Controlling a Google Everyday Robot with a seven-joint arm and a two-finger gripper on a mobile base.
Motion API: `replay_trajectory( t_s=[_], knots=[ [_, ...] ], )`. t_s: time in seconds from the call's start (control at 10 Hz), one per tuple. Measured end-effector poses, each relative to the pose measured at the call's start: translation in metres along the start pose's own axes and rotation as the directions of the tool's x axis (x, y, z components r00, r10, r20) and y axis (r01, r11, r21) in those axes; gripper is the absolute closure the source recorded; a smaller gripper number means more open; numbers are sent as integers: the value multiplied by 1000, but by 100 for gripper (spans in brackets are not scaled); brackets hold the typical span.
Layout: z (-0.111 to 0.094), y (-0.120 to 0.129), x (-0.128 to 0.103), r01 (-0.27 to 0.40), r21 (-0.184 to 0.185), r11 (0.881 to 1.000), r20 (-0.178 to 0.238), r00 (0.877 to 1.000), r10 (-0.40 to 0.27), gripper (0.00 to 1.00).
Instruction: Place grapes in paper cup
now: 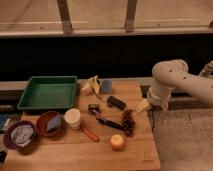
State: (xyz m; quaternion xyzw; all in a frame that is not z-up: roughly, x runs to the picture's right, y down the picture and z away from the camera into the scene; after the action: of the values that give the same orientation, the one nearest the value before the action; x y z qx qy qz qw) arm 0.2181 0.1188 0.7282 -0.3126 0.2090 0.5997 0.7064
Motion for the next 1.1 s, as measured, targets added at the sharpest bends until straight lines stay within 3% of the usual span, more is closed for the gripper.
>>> replay_trajectory(
  t_s=[0.2, 0.7, 1.1],
  knots=[
    [21, 25, -7, 47, -38, 998, -15, 999, -48, 20],
    [73, 56, -11, 123, -136, 983, -77, 988, -134, 20],
    [93, 89, -25, 189, -206, 960, -56, 977, -205, 20]
  ],
)
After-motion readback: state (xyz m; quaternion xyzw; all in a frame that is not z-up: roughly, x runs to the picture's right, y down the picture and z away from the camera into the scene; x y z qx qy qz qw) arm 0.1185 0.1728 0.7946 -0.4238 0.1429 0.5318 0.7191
